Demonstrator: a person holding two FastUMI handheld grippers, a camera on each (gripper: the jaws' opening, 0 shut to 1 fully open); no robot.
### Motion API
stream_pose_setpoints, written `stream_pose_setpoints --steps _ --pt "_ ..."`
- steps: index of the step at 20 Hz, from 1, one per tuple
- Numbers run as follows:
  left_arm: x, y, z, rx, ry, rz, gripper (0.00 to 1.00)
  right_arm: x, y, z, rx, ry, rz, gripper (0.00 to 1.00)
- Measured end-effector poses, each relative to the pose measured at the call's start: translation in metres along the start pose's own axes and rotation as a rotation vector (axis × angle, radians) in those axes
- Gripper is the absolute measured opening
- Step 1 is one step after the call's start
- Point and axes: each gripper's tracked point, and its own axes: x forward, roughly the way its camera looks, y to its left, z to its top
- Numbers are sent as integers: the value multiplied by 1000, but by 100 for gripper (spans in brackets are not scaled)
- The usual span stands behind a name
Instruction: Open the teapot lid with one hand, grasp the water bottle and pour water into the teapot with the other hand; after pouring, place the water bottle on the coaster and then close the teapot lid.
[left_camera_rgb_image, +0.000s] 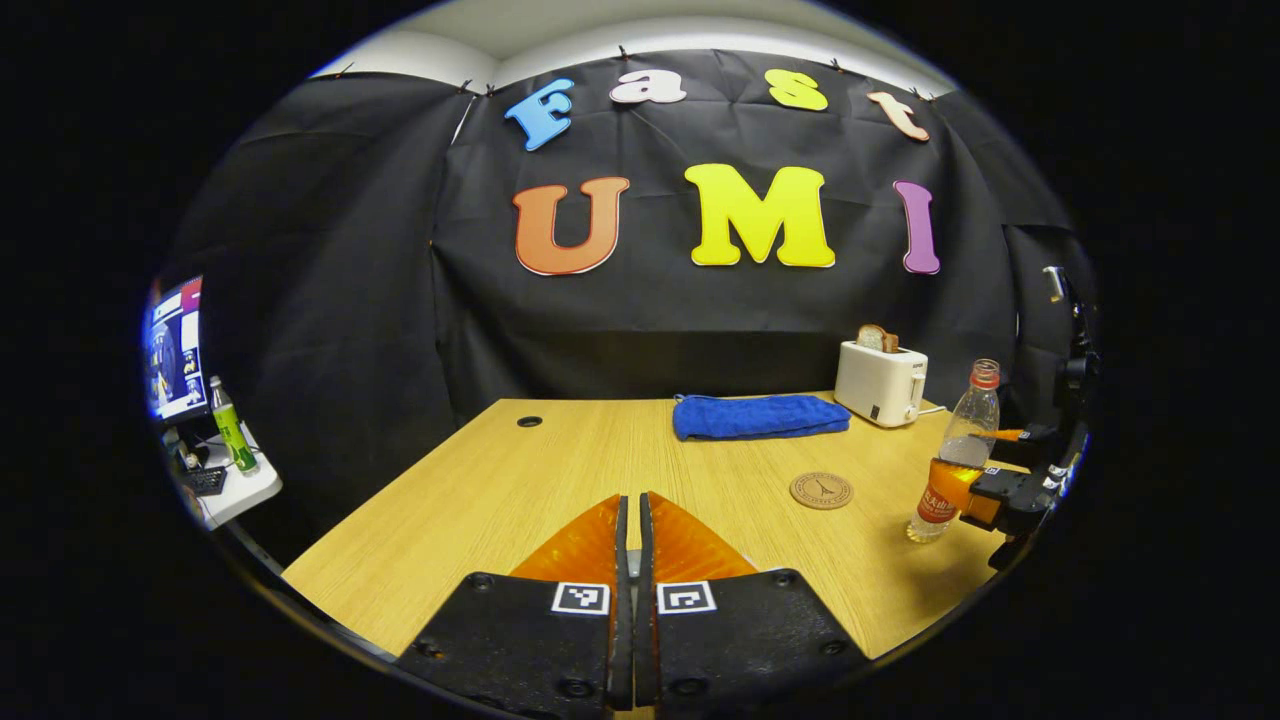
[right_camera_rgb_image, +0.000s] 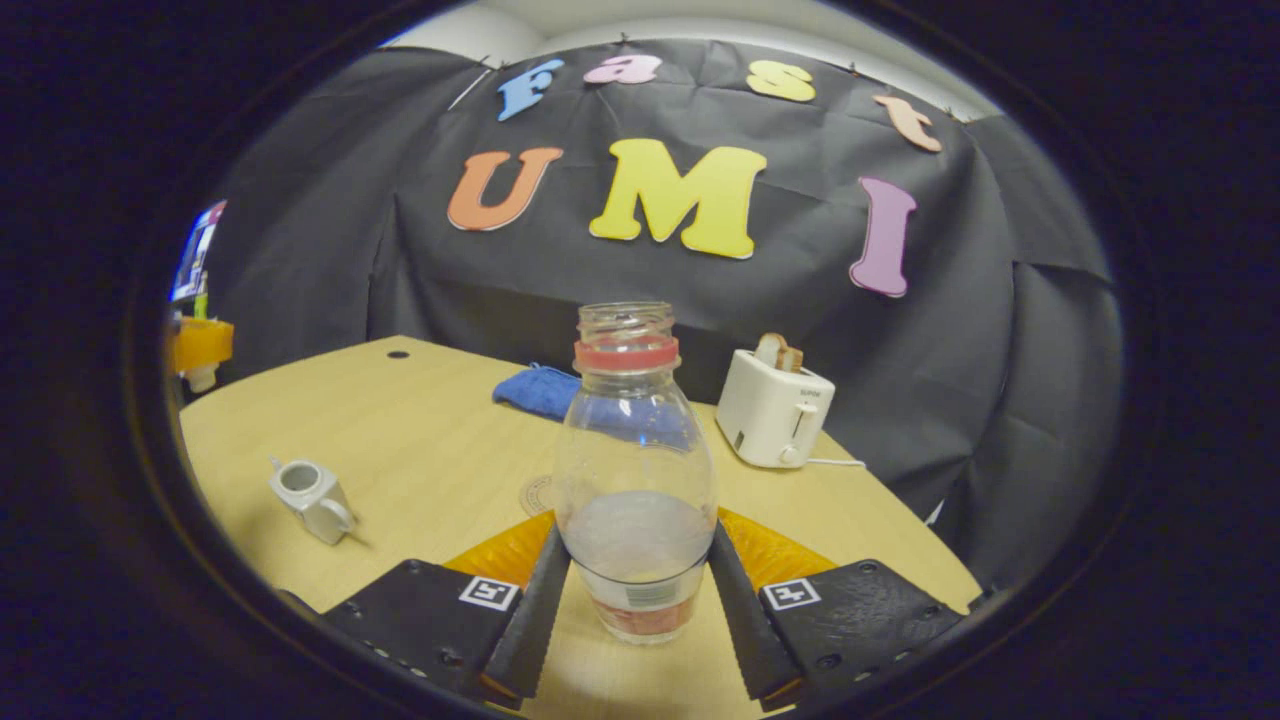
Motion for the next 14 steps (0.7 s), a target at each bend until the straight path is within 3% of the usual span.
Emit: stream_pose_setpoints --steps 6,11,12,14 --pt "-14 15 15 -16 -34 -12 3 8 25 5 -269 52 -52 74" --pt "-23 34 24 -50 -53 -6 3 9 46 19 -531 8 -137 74" --pt "-25 39 24 -58 -54 -1 8 10 52 19 -579 2 -143 73" --pt "-24 49 23 -75 -46 14 4 13 70 17 -657 -9 -143 74"
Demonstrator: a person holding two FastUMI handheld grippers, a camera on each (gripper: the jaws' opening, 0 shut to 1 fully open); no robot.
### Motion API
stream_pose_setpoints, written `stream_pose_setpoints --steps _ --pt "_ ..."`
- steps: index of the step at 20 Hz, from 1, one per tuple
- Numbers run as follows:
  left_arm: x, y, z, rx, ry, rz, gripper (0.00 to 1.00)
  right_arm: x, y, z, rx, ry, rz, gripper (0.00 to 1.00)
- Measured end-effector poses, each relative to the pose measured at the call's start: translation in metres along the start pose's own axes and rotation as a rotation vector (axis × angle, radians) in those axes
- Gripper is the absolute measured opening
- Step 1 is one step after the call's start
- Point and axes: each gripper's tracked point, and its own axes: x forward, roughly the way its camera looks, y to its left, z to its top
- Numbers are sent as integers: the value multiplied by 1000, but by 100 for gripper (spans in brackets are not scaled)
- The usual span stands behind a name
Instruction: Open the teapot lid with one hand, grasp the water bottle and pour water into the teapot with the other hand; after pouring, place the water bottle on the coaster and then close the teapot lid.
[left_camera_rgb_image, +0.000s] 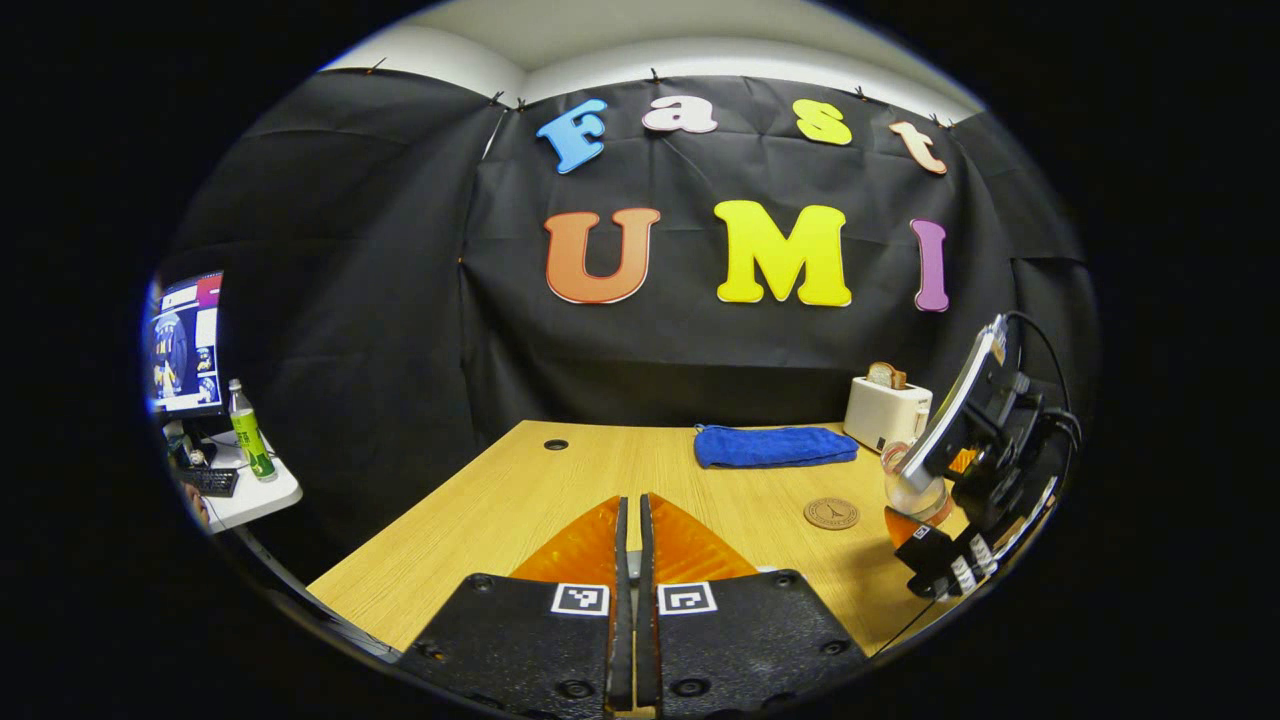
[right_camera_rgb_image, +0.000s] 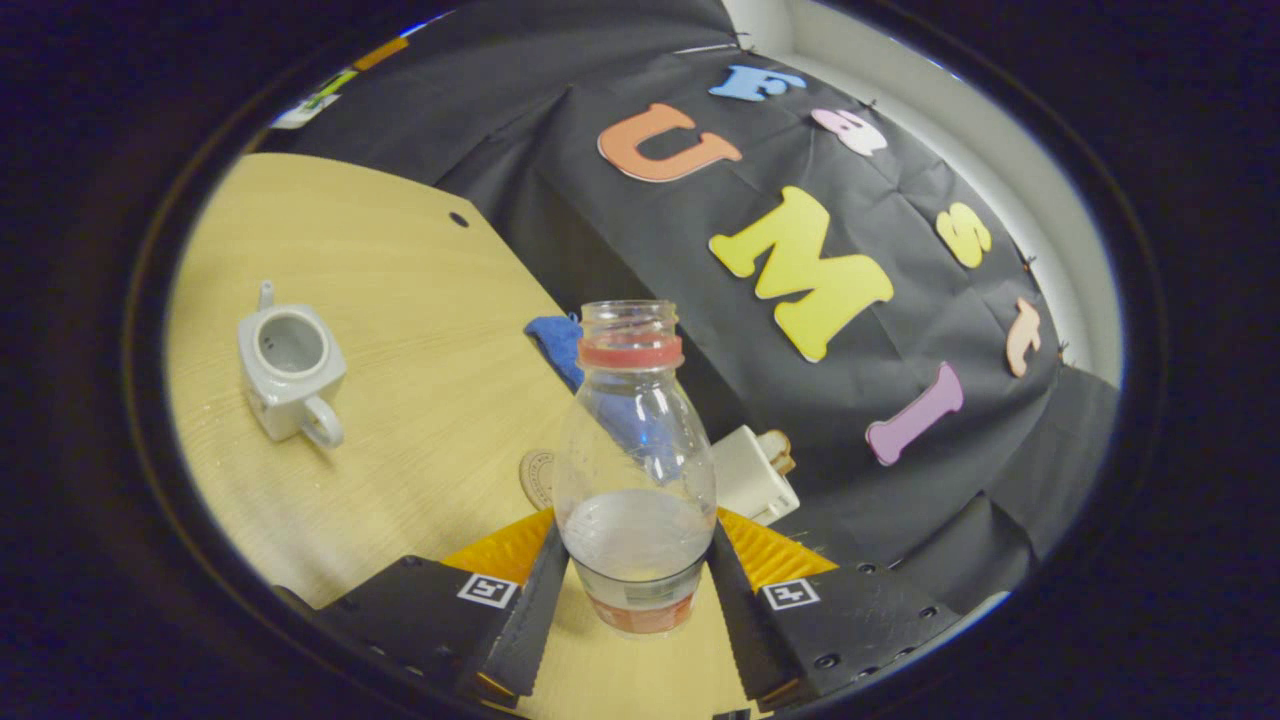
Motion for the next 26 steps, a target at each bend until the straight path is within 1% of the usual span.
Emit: stream_pose_setpoints --steps 2,3,4,6,8,10,11,12,15,20,21,26 --pt "-1 5 -1 -11 4 6 4 0 15 8 -98 -17 4 75" --pt "0 6 -2 -16 7 3 4 -1 20 11 -153 -27 -2 73" --pt "0 7 -2 -20 7 1 4 -2 23 14 -211 -39 -17 74" --pt "0 9 -3 -19 10 -3 4 -2 25 20 -339 -65 -72 75" --pt "2 9 -4 -12 16 -2 4 -2 30 22 -435 -87 -98 74" --pt "0 10 -4 -7 19 -3 4 -1 38 21 -499 -98 -99 75" --pt "0 10 -5 -7 20 -2 4 -3 41 23 -531 -107 -107 73" --pt "1 10 -5 -5 20 -4 4 -4 43 26 -560 -119 -119 75" --pt "-1 9 -4 0 19 -3 4 -9 47 25 -641 -138 -146 75" --pt "1 7 -5 10 27 -9 4 -4 36 41 -749 -173 -210 75" --pt "1 7 -6 11 28 -9 4 -4 36 42 -768 -179 -221 74" --pt "1 6 -8 18 31 -10 4 -11 34 46 -859 -206 -276 75"
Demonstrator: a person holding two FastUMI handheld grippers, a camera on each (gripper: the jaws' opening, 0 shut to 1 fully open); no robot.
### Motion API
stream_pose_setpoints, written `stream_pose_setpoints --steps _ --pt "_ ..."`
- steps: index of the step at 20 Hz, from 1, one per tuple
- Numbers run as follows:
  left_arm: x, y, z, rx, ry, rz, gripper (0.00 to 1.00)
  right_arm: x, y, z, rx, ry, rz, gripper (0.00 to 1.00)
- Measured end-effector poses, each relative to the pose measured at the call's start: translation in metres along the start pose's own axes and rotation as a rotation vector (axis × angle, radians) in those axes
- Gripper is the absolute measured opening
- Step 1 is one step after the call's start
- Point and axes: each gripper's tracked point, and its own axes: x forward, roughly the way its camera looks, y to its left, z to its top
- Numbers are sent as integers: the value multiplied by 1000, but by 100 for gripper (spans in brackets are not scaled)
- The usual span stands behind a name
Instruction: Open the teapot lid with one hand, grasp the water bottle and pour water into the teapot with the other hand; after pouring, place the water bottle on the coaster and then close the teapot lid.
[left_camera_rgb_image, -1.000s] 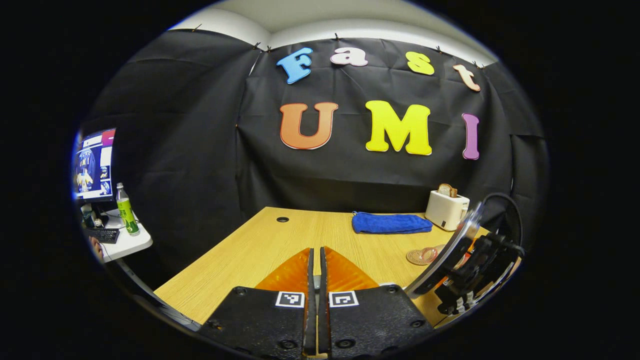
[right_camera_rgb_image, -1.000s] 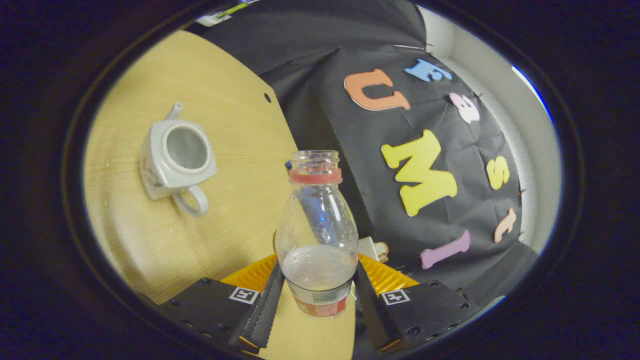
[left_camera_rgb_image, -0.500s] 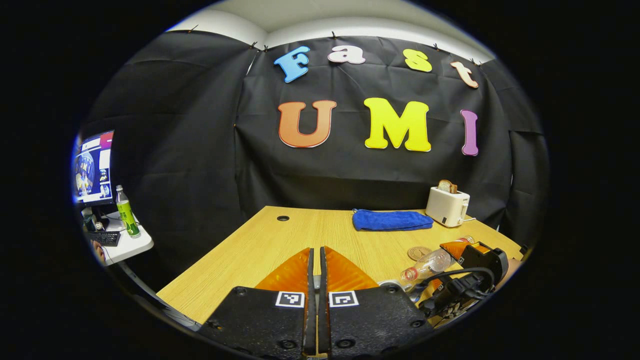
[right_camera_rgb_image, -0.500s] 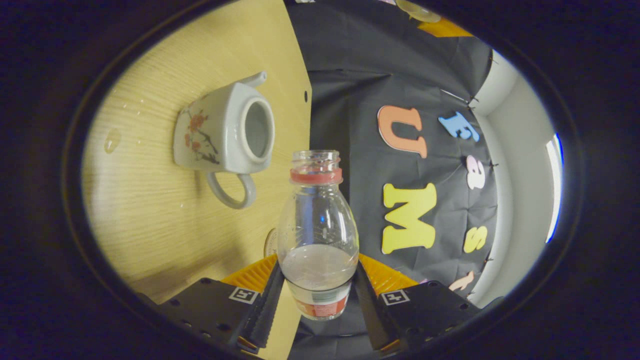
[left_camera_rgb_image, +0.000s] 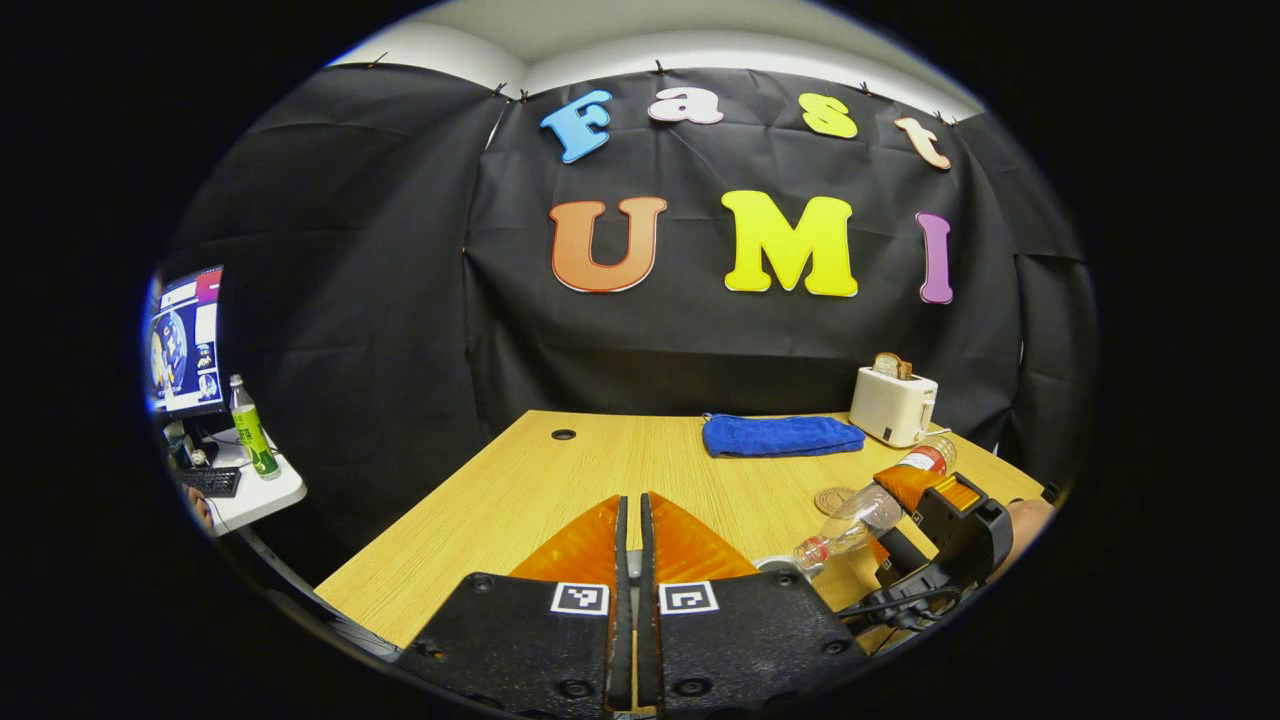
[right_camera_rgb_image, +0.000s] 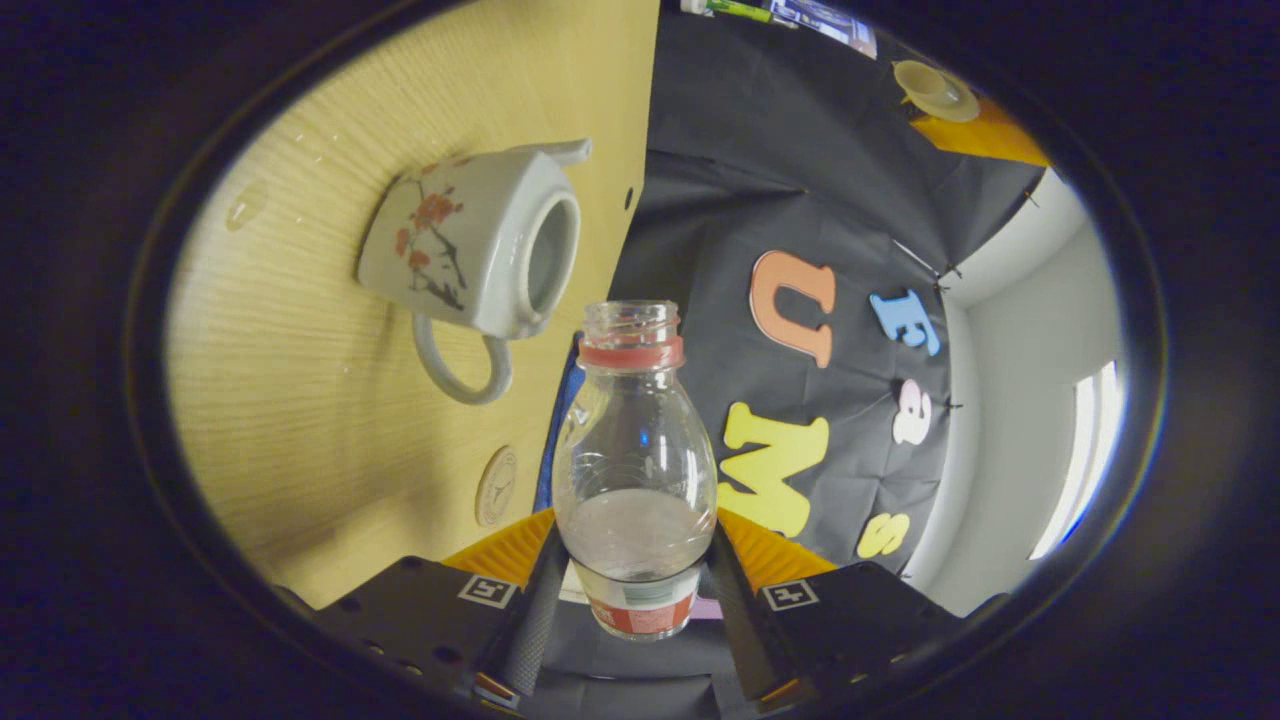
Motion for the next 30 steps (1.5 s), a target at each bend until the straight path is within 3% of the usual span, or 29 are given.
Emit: stream_pose_setpoints --steps 6,12,21,30 --pt "1 0 -1 -2 2 1 4 4 -8 5 -62 -1 -18 73" --pt "2 0 -3 3 8 4 4 6 -28 9 -193 -11 -115 73" --pt "4 -2 -6 26 15 6 4 7 -73 15 -354 -46 -324 73" --pt "6 -1 -8 29 23 13 5 7 -74 16 -415 -69 -370 73"
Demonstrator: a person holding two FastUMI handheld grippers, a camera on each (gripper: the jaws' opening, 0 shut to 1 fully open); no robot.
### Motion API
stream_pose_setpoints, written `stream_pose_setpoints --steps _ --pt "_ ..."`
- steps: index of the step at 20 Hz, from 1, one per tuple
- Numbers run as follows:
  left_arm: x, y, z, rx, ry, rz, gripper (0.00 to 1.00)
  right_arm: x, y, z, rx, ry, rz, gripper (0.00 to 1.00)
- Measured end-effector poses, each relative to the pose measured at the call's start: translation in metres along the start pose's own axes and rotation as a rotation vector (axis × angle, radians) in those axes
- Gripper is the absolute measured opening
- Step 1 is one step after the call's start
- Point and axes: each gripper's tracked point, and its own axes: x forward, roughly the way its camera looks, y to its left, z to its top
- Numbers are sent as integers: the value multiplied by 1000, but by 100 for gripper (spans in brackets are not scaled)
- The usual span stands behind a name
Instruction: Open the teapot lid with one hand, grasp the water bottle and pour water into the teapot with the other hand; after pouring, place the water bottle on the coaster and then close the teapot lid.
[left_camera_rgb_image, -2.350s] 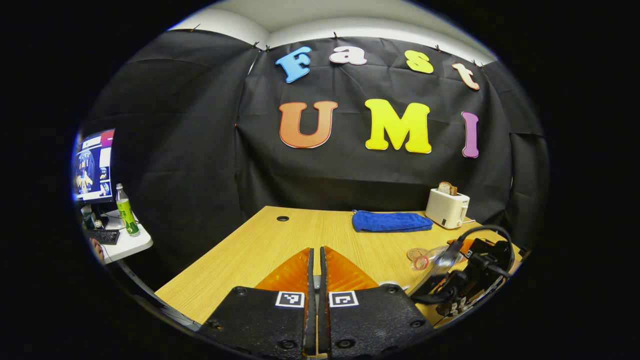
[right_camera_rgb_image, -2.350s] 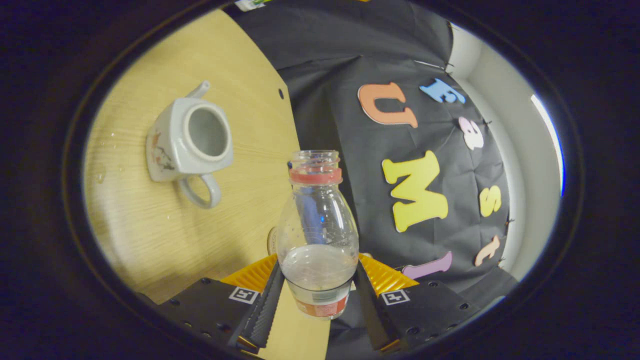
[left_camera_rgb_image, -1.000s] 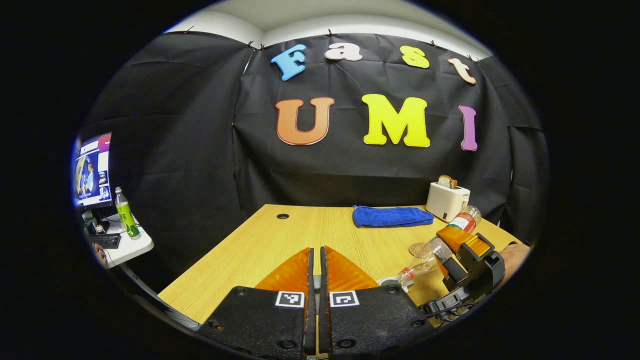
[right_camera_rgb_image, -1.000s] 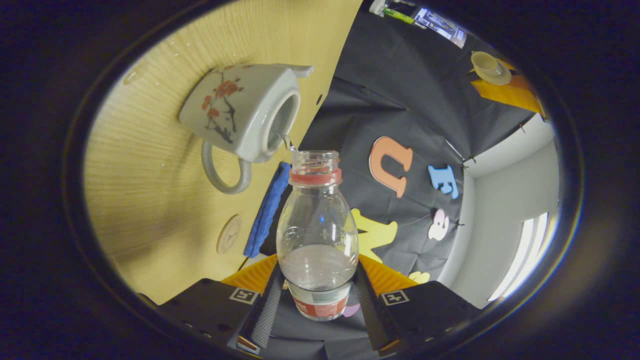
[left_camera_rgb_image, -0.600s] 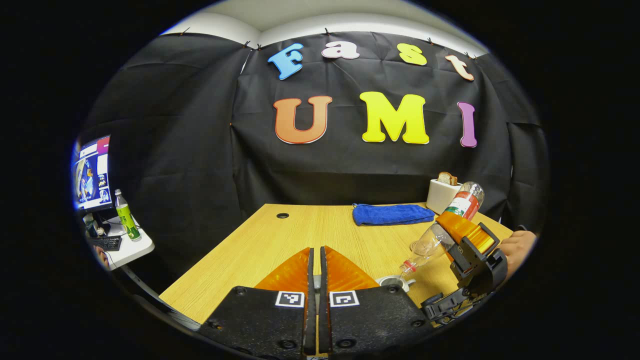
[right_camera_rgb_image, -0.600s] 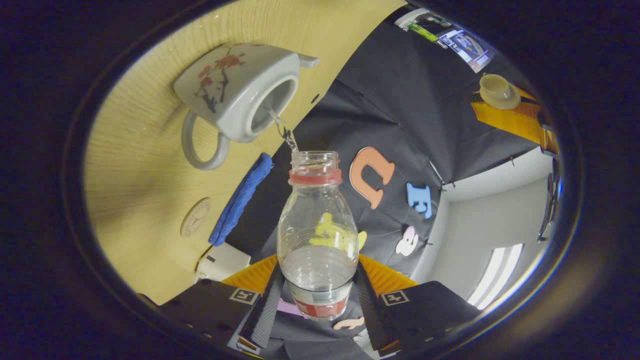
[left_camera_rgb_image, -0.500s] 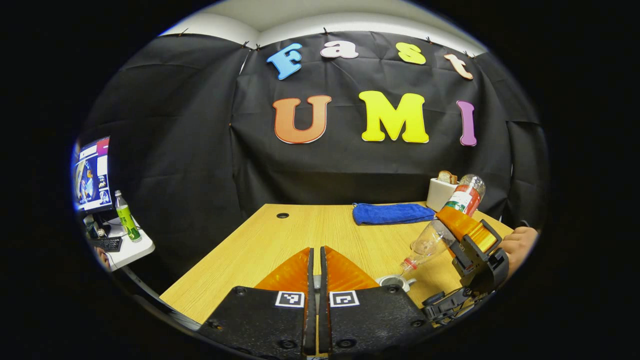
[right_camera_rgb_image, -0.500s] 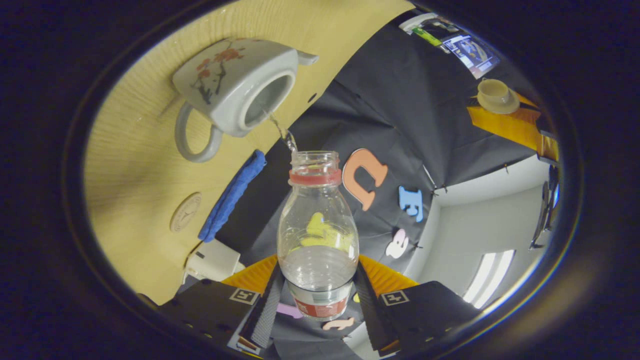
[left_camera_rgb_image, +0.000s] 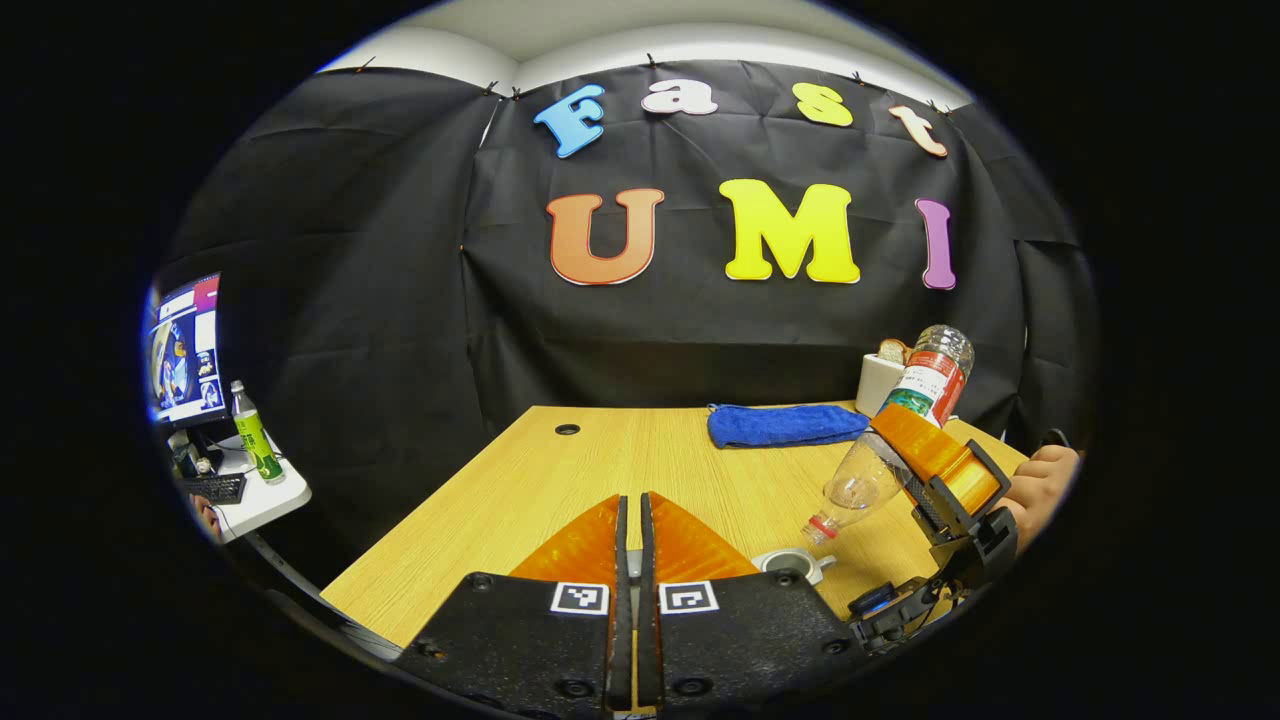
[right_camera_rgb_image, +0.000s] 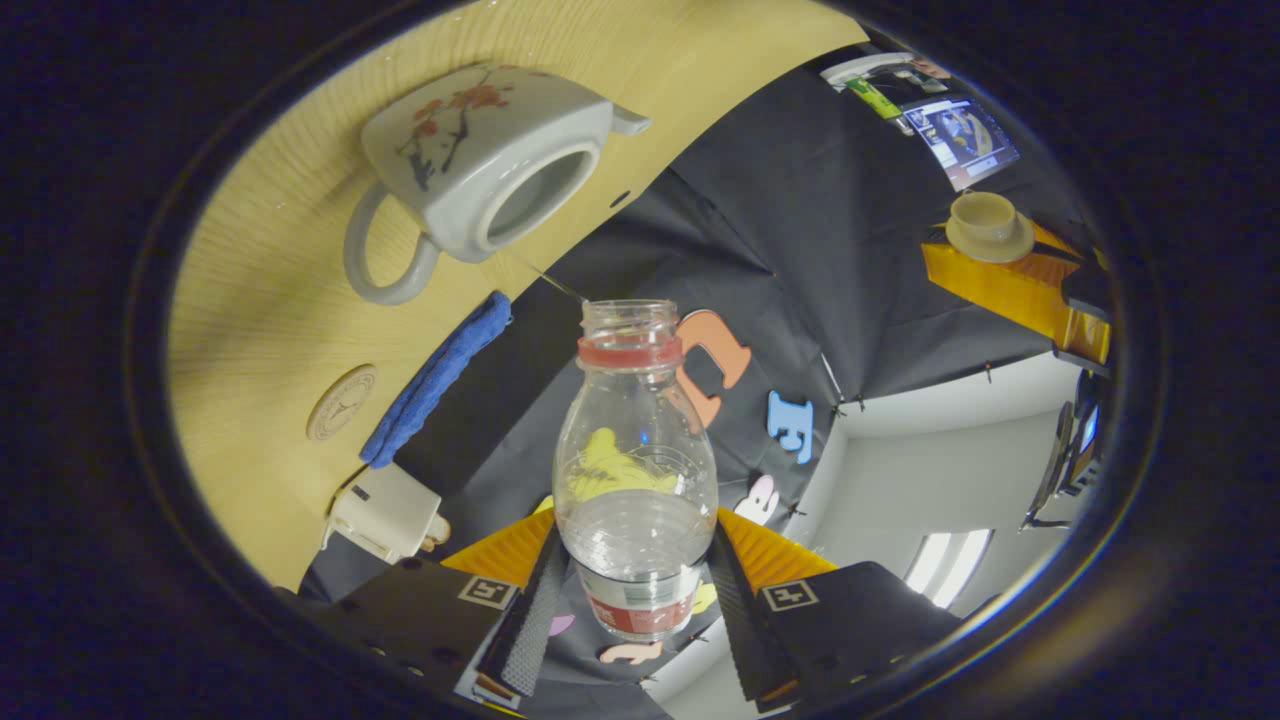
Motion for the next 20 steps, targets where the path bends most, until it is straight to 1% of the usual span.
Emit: stream_pose_setpoints --steps 2,3,4,9,10,12,13,14,15,16,17,18,19,20 --pt "-1 -1 0 3 1 2 4 0 1 0 0 -5 -13 75" --pt "-1 0 -1 4 3 2 4 0 2 -2 3 -4 -15 73" --pt "0 0 -1 6 4 1 4 0 2 -3 7 -1 -16 75" --pt "1 3 -3 -5 13 18 4 -3 2 -6 9 -9 -24 73" --pt "1 2 -3 -6 14 18 4 -3 4 -8 26 -9 -19 75" --pt "1 2 -2 2 11 17 5 -2 22 -14 143 2 42 73" --pt "1 1 -2 5 9 16 5 -4 30 -15 226 13 80 73" --pt "2 0 -3 7 11 15 5 -5 38 -12 317 18 123 76" --pt "1 1 -4 9 12 16 5 -9 45 -10 406 27 167 76" --pt "2 1 -4 13 14 19 5 -12 58 -11 493 41 220 74" --pt "3 1 -5 17 17 24 5 -15 68 -11 564 57 258 76" --pt "3 1 -4 19 17 29 5 -17 71 -10 612 75 281 74" --pt "2 1 -4 17 16 32 5 -19 74 -10 654 89 295 76" --pt "2 0 -3 12 14 31 5 -22 77 -9 696 105 311 75"
